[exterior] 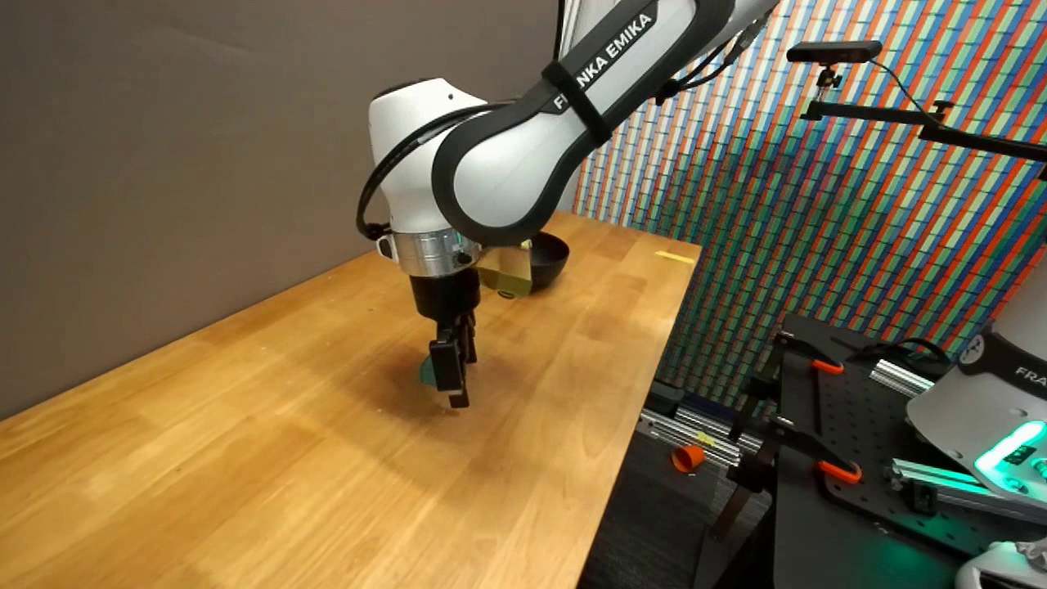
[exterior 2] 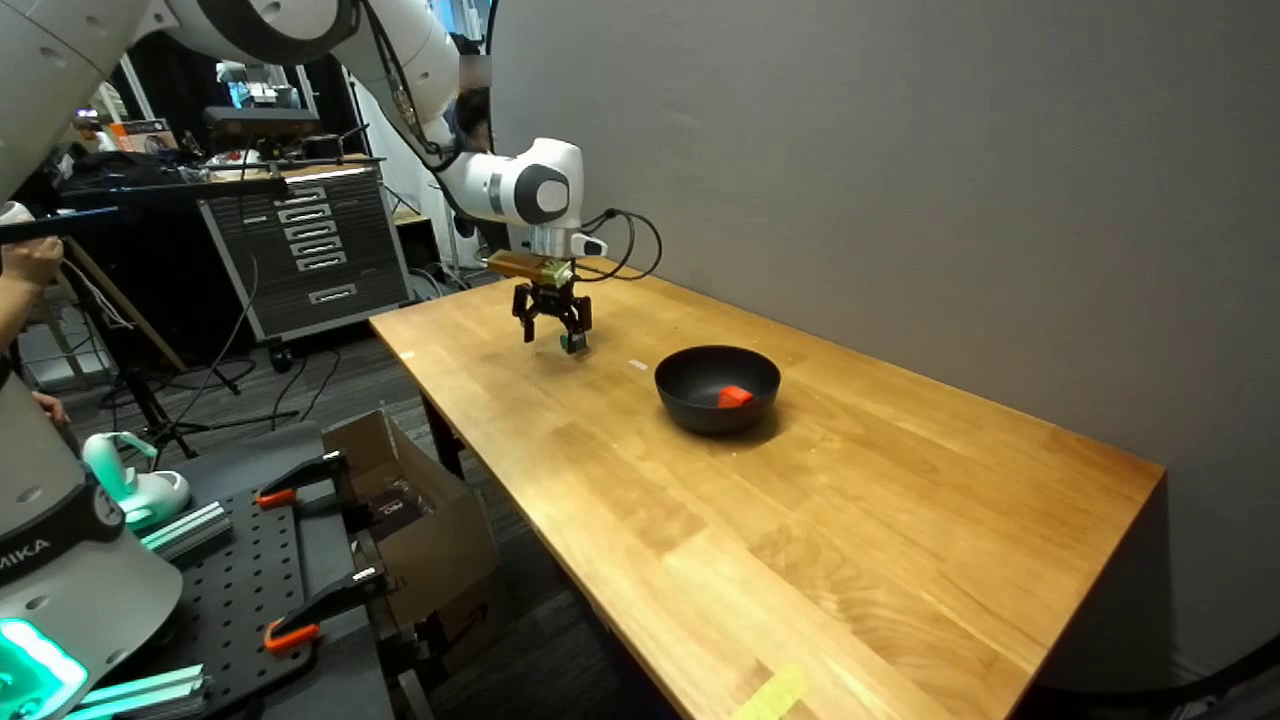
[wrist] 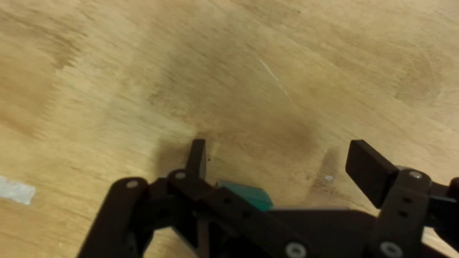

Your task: Place the orange and green blocks inside the black bowl

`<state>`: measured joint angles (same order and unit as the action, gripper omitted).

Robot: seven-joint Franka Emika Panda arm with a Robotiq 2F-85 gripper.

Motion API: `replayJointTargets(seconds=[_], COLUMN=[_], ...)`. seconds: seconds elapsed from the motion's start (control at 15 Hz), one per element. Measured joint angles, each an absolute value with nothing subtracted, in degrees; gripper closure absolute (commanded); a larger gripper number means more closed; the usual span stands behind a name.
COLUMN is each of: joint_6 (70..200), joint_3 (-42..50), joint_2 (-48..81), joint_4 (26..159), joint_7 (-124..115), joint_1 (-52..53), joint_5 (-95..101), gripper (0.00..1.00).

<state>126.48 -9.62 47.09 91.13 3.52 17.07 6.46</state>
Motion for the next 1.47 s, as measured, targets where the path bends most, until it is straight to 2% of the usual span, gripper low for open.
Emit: replayJointTargets(seconds=[0.2,0.27,0.33,0.8,0.87,1.47], joint_6=[126.8,127.0,127.1,127.2,127.2,127.1], joint_3=[-8.6,-8.5,-8.5,-6.9,-5.9,5.1], joint_2=[48.8,49.2,49.7,51.1,51.0,43.6], joint_4=[88.4,87.6,86.9,83.6,83.3,84.5], joint_7=[3.5,3.5,3.5,3.2,2.6,-4.5], joint_1=[17.9,18.1,18.2,20.1,20.5,18.1], joint_5=[8.2,8.4,8.5,11.9,13.4,21.1], gripper=[0.00,0.25,0.27,0.82,0.87,0.87])
